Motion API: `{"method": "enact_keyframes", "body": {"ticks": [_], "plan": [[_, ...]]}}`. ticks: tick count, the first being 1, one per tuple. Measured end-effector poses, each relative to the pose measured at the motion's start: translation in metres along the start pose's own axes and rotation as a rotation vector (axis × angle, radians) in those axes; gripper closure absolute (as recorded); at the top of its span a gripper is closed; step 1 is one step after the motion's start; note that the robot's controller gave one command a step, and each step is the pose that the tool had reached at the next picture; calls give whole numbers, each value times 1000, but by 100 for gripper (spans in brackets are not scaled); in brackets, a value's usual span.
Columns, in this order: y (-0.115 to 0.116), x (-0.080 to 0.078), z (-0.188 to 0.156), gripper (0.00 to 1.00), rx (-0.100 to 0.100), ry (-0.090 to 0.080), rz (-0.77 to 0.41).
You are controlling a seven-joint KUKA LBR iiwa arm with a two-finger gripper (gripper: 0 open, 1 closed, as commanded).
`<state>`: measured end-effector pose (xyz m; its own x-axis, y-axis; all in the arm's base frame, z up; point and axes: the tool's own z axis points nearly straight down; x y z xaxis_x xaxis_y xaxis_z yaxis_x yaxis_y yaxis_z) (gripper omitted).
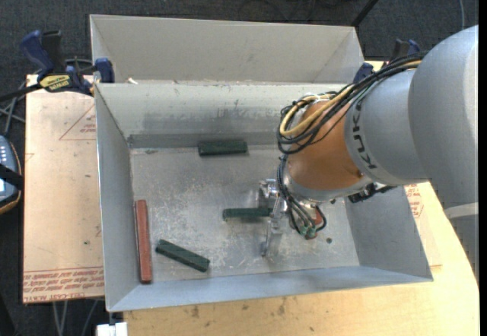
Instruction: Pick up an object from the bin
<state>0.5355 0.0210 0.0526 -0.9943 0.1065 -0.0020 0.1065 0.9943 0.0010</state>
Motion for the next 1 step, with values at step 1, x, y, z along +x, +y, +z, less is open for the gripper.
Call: {"method": "enact_keyframes", "body": {"ticks": [1], "plan": [[56,-67,-19,100,-2,-5,-114]]}}
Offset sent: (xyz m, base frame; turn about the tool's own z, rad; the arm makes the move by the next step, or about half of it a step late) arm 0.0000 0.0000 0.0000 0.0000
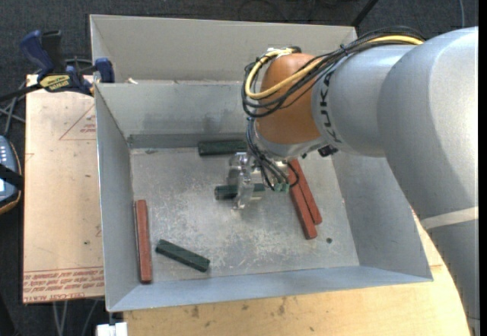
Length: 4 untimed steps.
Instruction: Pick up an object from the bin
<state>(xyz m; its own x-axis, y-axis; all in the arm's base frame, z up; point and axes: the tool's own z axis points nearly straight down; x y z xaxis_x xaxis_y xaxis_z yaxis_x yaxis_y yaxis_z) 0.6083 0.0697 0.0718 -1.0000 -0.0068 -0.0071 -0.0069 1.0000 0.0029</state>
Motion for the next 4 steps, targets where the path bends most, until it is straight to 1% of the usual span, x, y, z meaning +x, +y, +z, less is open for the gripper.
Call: {"method": "enact_keyframes", "body": {"ticks": [1,2,3,4], "plan": [[0,0,0,100,0,0,0],[-11,-35,-116,100,2,4,81],[-11,-35,-116,100,2,4,81],[-19,-35,-152,100,2,7,95]]}}
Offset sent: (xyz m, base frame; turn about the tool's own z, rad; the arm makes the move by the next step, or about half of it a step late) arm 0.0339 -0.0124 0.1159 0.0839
